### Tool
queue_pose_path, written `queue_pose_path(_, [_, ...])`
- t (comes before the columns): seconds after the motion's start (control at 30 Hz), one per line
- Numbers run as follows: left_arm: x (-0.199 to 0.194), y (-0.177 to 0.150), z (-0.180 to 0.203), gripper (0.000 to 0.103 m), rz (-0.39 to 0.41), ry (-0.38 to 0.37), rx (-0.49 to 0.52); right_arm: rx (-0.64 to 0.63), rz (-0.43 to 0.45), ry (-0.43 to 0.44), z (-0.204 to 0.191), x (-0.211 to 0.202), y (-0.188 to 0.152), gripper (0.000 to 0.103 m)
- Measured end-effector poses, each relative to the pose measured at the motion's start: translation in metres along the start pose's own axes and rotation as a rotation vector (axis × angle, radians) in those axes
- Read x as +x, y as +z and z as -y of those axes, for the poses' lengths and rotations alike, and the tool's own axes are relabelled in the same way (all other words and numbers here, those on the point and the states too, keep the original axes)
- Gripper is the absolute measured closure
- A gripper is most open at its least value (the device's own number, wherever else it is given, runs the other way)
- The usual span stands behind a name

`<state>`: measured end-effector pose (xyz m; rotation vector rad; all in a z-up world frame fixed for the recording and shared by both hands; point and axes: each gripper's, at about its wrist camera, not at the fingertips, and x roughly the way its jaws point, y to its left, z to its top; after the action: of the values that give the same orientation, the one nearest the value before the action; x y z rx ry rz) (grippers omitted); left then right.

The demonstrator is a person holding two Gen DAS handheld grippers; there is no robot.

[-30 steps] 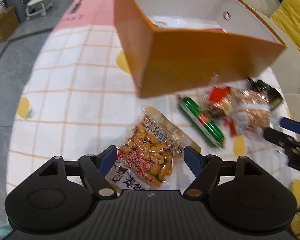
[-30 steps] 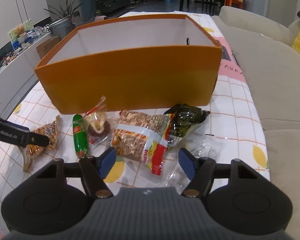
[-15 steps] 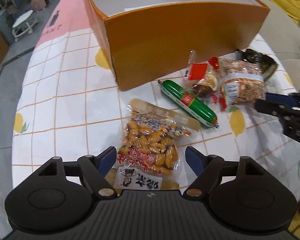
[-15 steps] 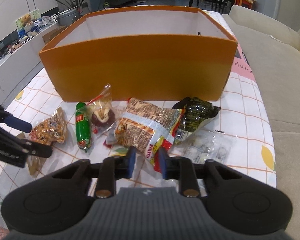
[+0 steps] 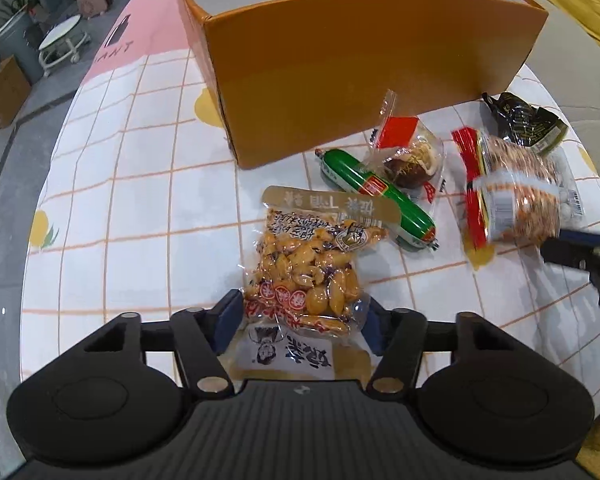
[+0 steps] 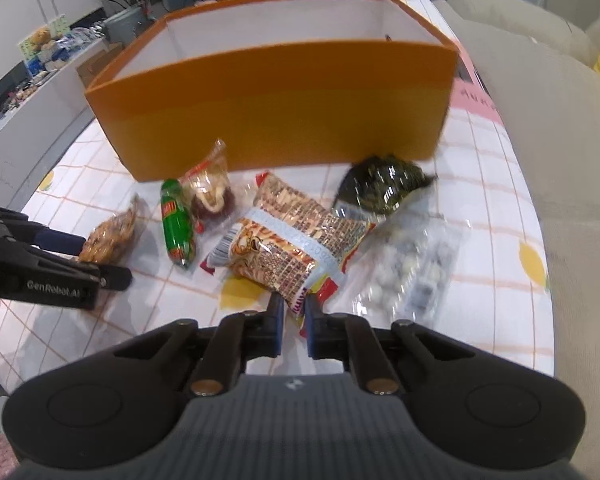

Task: Organize snacks
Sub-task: 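Grasp the peanut bag with the left tool while the right tool grasps the large nut bag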

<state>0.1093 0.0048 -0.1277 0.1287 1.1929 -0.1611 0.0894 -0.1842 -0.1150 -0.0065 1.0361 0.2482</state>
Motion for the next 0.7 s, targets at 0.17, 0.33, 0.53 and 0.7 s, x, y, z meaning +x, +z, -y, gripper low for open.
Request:
queue_pose_path(0.17, [-0.005, -0.007, 0.014, 0.036, -0.049, -0.04, -0.032, 0.084, -0.086, 0.015, 0.003, -0.005, -0.008, 0.097])
queue_pose_path(0.33, [-0.009, -0.014, 0.025, 0.03, -0.076, -0.07, -0.02, 0.124, -0.137, 0.078, 0.003, -0.011, -0.012, 0.092])
queue_pose_path(0.53, [-0.007, -0.016, 0.026, 0.022, -0.065, -0.061, 0.014, 0.024, -0.118, 0.098, -0.002, -0.02, -0.017, 0.072])
queue_pose_path(0.7, [-0.009, -0.019, 0.03, 0.02, -0.018, -0.042, 0.086, -0.168, -0.027, 0.061, -0.01, -0.028, -0.019, 0.039])
